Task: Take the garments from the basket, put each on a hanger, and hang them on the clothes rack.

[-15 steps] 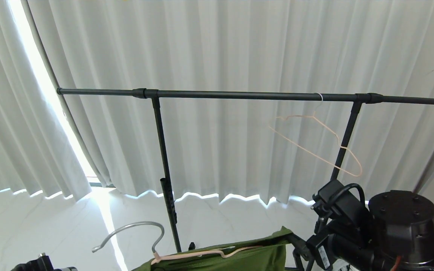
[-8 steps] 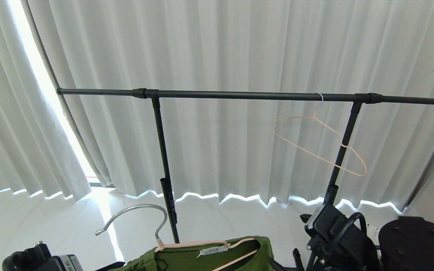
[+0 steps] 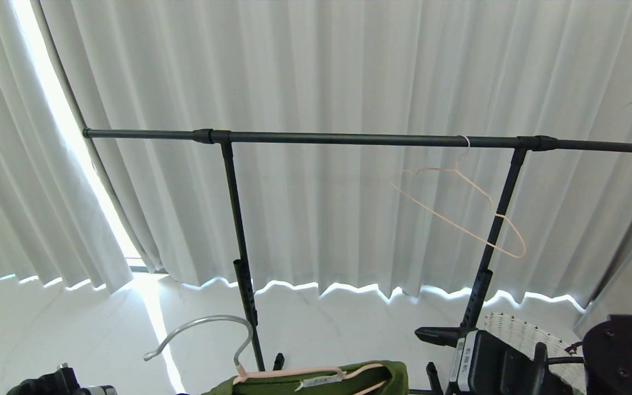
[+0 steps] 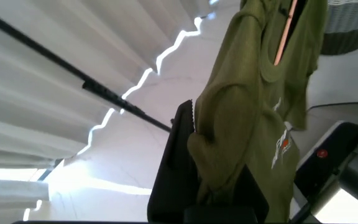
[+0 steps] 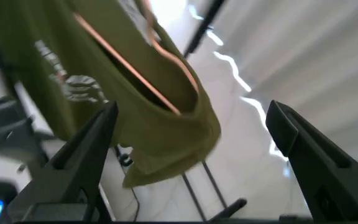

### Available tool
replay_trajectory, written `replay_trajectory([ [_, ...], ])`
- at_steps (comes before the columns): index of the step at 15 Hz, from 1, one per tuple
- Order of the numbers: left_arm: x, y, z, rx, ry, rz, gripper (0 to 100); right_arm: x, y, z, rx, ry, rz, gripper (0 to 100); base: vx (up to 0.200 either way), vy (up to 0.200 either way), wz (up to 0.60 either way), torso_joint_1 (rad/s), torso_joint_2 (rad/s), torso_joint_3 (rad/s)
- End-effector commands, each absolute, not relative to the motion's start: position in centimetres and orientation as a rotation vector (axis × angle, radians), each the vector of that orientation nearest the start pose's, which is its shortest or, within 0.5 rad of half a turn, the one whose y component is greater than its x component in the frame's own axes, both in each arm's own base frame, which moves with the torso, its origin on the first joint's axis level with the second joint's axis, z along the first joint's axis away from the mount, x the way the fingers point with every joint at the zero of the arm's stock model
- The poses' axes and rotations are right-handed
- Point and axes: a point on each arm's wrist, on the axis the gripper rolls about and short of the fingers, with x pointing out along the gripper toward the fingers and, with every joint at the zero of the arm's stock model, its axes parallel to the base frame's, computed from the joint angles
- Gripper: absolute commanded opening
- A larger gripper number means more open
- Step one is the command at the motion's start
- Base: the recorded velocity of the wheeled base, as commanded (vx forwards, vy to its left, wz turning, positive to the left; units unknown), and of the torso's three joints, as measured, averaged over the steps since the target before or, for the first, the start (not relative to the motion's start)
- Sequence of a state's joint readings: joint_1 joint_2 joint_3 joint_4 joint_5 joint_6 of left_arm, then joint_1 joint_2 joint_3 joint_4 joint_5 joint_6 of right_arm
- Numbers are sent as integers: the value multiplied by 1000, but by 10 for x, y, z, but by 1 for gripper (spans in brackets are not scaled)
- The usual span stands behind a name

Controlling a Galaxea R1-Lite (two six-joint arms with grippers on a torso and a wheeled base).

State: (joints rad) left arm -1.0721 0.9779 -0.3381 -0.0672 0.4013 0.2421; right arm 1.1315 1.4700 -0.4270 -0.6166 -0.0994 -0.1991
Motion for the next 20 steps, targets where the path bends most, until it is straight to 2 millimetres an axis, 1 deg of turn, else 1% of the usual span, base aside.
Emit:
replay_trajectory([
  [1,54,-88,151,623,343,-755,0,96,200,158,-462,230,1142,100,0,0,0,0,0,0],
  [3,50,-94,152,633,327,-813,0,98,213,166,-520,257,1279,100,0,0,0,0,0,0],
  [4,48,-96,152,634,317,-833,0,100,220,167,-548,266,1321,100,0,0,0,0,0,0],
  [6,49,-103,156,621,294,-850,0,101,239,164,-563,274,1381,100,0,0,0,0,0,0],
  [8,49,-103,158,620,279,-855,0,95,250,161,-564,285,1415,100,0,0,0,0,0,0],
  [14,49,-104,163,623,253,-858,0,94,249,159,-522,333,1400,100,0,0,0,0,0,0],
  [16,49,-104,163,634,246,-861,0,95,247,155,-485,388,1380,100,0,0,0,0,0,0],
  [18,48,-104,163,636,245,-864,0,96,247,155,-469,399,1371,100,0,0,0,0,0,0],
  [19,48,-104,164,635,244,-864,0,96,246,155,-468,400,1368,0,0,0,0,0,0,0],
  [20,48,-104,164,635,244,-864,0,96,247,155,-469,401,1368,0,0,0,0,0,0,0],
])
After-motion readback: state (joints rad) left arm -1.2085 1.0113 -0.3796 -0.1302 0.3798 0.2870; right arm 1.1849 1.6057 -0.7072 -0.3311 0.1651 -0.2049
